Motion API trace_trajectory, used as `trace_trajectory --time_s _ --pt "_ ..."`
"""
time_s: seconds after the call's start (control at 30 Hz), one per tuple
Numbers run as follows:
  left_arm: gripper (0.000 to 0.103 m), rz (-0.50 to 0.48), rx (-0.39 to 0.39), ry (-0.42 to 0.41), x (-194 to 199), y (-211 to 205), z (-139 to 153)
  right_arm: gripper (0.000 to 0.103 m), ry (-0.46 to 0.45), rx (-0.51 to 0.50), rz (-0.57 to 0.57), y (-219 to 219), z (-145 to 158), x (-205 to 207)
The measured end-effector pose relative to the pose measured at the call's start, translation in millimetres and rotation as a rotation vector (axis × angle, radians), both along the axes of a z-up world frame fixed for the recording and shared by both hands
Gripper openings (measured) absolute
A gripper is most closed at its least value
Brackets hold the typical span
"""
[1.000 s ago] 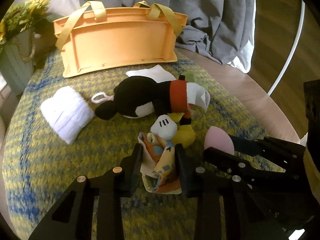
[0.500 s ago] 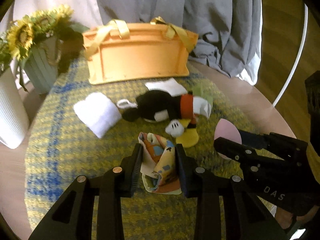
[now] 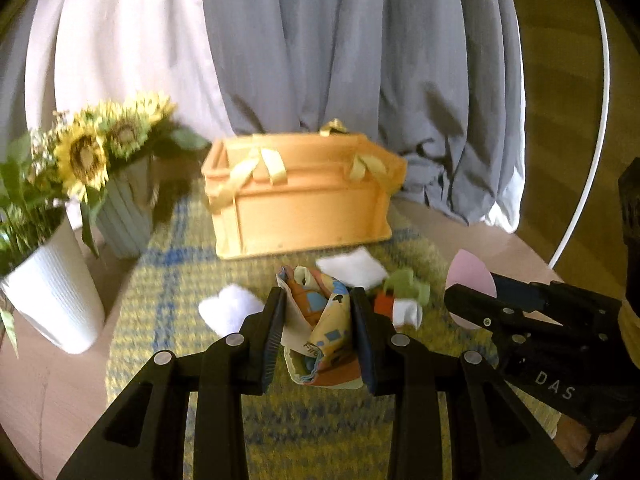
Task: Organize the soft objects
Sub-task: 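Lift and carry the fabric pouch and pink sponge over the orange crate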
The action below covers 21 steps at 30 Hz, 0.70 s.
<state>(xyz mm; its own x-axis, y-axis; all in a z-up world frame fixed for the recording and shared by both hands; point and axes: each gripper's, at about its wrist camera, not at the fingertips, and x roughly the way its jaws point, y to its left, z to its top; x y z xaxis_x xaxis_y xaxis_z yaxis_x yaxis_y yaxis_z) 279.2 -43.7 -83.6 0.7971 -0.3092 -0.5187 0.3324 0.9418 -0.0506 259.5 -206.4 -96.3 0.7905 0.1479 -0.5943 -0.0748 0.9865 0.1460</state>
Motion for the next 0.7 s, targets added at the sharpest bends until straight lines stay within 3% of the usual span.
trace_trajectory --time_s 0.7 --pt "0.033 0.019 -0.048 -0.232 25.6 4.0 71.7 0.038 -0.228 0.012 0.014 3.0 72.3 32.8"
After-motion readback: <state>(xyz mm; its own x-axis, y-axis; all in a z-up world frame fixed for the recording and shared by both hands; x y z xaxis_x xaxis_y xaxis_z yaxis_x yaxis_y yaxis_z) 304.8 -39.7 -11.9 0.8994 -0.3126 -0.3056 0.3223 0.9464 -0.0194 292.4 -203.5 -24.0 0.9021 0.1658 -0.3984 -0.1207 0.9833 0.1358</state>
